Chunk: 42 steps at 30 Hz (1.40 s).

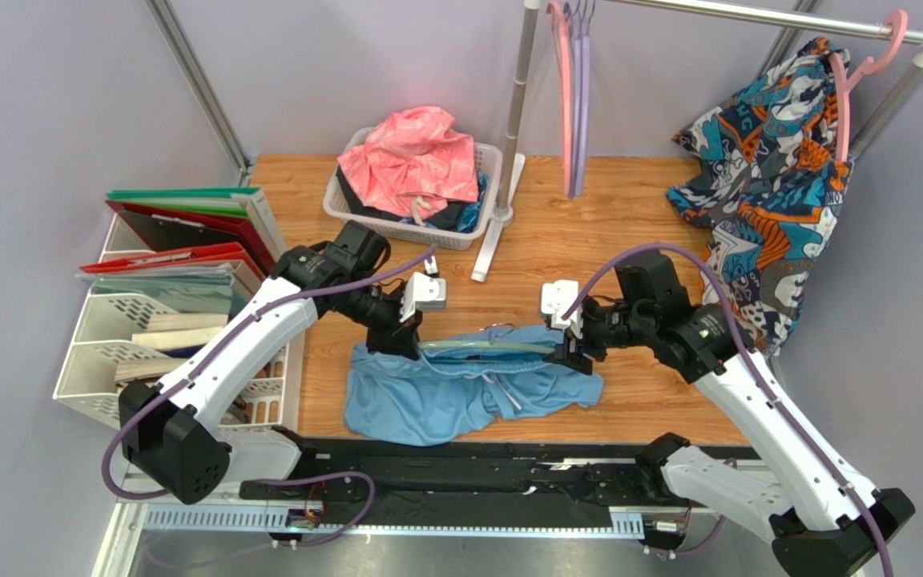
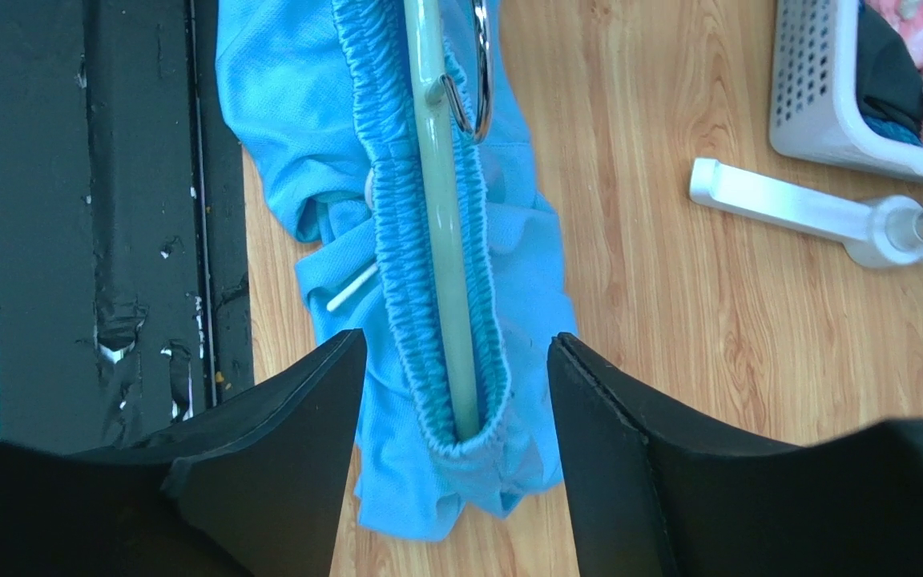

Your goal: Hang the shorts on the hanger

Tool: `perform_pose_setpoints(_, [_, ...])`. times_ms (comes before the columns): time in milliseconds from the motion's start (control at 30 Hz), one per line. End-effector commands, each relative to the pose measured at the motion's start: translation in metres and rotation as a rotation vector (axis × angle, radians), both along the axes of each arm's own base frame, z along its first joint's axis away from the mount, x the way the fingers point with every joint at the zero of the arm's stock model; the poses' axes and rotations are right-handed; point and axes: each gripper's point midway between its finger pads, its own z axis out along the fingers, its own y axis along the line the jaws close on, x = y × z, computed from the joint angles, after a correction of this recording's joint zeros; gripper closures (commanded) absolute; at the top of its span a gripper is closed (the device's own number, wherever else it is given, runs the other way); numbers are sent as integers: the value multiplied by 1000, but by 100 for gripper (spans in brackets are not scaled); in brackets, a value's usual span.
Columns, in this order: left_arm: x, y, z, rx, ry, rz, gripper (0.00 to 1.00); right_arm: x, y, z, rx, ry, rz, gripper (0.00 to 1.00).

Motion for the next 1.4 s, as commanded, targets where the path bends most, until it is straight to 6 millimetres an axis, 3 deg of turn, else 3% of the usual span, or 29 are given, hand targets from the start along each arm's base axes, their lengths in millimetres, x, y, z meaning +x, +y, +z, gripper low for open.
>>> perform_pose_setpoints(0, [-8, -12, 33, -134, -51, -63, 100, 5, 25, 1, 63, -68, 123, 42])
perform_pose_setpoints(100, [-9, -12, 33, -133, -46, -58, 100, 1, 38, -14, 61, -17, 159, 51])
perform_pose_setpoints(233, [-8, -12, 33, -135, -49, -54, 100, -8, 49, -36, 60, 33, 191, 53])
perform_pose_setpoints(433, [-11, -12, 35, -148, -52, -63, 100, -15, 45, -67, 21, 32, 194, 57])
perform_pose_setpoints(533, [-13, -11, 36, -151, -54, -66, 100, -14, 41, -69, 8, 33, 168, 69])
perform_pose_setpoints(633, [-17, -12, 37, -171, -48, -73, 100, -16, 37, -68, 10, 58, 128, 70])
perform_pose_setpoints(667, [-17, -13, 38, -176, -47, -71, 100, -18, 35, -68, 13, 65, 118, 81])
perform_pose_setpoints(767, [-16, -14, 39, -181, -38, -60, 100, -17, 31, -59, 28, 75, 49, 100])
perform_pose_setpoints(833, [-14, -16, 43, -185, -35, -43, 88, -15, 23, -55, 12, 88, -12, 100])
perform_pose_setpoints(867, [-13, -16, 47, -191, -43, -34, 76, -16, 21, -41, 31, 77, -29, 100])
perform_pose_setpoints(900, [-8, -19, 52, -200, -50, -4, 59, -21, 15, -37, 30, 118, -64, 100])
perform_pose_setpoints(1000, [9, -21, 70, -213, -105, 88, 38, -27, -2, -14, 49, 139, -190, 100])
perform_pose_setpoints(1033, [16, -19, 74, -204, -130, 125, 21, -27, -8, -12, 44, 147, -233, 100])
perform_pose_setpoints(1067, [22, -18, 80, -209, -148, 157, 16, -29, -15, -9, 38, 147, -266, 100])
perform_pose_setpoints(1100, [28, -20, 91, -225, -163, 191, 1, -31, -28, -10, 0, 161, -315, 100])
perform_pose_setpoints(1233, [43, -18, 114, -227, -207, 267, 1, -14, -58, 5, -19, 139, -512, 100])
perform_pose_setpoints(1367, [51, -18, 130, -237, -236, 288, 1, -8, -84, -16, -209, 201, -606, 100])
